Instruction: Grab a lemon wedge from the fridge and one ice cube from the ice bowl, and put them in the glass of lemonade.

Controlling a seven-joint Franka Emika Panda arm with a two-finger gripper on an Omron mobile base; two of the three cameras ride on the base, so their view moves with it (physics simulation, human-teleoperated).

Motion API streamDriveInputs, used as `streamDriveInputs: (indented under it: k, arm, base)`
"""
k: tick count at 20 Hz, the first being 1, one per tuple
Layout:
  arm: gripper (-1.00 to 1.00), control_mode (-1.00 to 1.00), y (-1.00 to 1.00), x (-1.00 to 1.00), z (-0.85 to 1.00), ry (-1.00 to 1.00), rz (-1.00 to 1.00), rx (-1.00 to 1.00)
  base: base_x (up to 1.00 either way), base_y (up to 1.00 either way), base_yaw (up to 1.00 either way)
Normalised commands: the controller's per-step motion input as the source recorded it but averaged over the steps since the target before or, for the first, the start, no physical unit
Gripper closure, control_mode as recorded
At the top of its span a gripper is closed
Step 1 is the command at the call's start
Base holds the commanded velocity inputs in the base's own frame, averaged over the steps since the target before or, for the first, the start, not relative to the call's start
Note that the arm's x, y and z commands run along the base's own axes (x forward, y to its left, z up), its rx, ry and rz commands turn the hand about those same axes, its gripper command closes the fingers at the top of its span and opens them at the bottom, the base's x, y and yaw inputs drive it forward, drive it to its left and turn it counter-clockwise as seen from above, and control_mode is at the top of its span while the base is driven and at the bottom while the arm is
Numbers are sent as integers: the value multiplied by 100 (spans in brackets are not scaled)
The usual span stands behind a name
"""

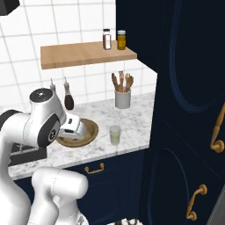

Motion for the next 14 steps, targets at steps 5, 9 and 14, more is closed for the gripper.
streamDriveInputs:
  k: [5, 9, 14]
  arm:
    - [-100, 100, 0, 0, 0, 0, 0, 0]
    - [-100, 100, 0, 0, 0, 0, 0, 0]
    - [-100, 100, 0, 0, 0, 0, 0, 0]
  base:
    - [-82, -16, -24]
    - [-100, -7, -51]
    - [-86, -8, -64]
